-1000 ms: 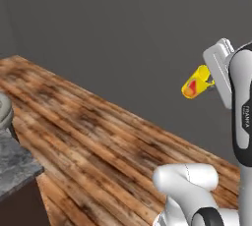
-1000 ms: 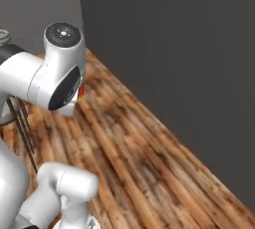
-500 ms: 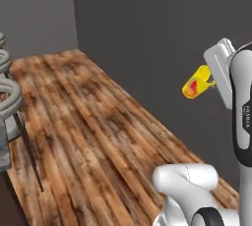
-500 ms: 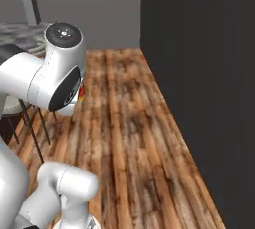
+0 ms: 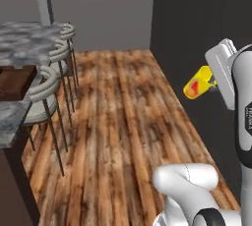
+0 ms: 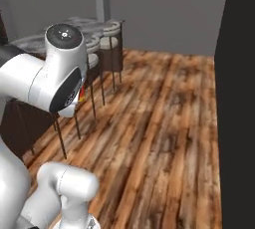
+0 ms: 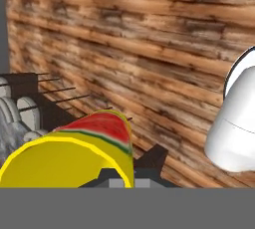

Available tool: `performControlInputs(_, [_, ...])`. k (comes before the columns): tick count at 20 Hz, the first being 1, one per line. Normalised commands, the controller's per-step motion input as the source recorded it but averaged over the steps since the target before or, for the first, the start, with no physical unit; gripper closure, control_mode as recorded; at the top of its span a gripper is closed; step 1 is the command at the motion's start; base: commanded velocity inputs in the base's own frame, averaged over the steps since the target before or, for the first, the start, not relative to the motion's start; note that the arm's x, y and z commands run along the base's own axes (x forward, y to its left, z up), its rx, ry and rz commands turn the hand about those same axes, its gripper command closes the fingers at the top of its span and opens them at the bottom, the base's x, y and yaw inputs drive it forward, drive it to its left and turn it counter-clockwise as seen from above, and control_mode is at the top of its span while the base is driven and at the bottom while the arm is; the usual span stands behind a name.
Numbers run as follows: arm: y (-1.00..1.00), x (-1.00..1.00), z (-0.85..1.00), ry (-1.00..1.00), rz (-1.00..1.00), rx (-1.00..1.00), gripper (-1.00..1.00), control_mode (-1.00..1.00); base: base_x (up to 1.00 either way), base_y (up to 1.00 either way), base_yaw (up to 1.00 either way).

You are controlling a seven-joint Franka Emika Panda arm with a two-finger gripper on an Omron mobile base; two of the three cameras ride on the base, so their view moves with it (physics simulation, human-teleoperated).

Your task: There is a tray on the dining counter. Grab the cup, mug, and pitcher and place them on the tray. The pitcher may be placed next to the tray if it cannot fit the tray.

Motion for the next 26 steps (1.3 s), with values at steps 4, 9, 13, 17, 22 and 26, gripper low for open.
performControlInputs(4, [0.00,0.00,0.00,0.00,0.00,0.00,1.00,1.00,0.84,-0.55,0.70])
performControlInputs(9, [0.00,0.00,0.00,0.00,0.00,0.00,1.00,1.00,0.81,-0.55,0.70])
performControlInputs(13, [0.00,0.00,0.00,0.00,0.00,0.00,1.00,1.00,0.79,-0.55,0.71])
performControlInputs(17, [0.00,0.00,0.00,0.00,0.00,0.00,1.00,1.00,0.80,-0.59,0.70])
performControlInputs(22, [0.00,0.00,0.00,0.00,0.00,0.00,1.00,1.00,0.66,-0.59,0.64])
performControlInputs(26, [0.00,0.00,0.00,0.00,0.00,0.00,1.00,1.00,0.73,-0.56,0.60])
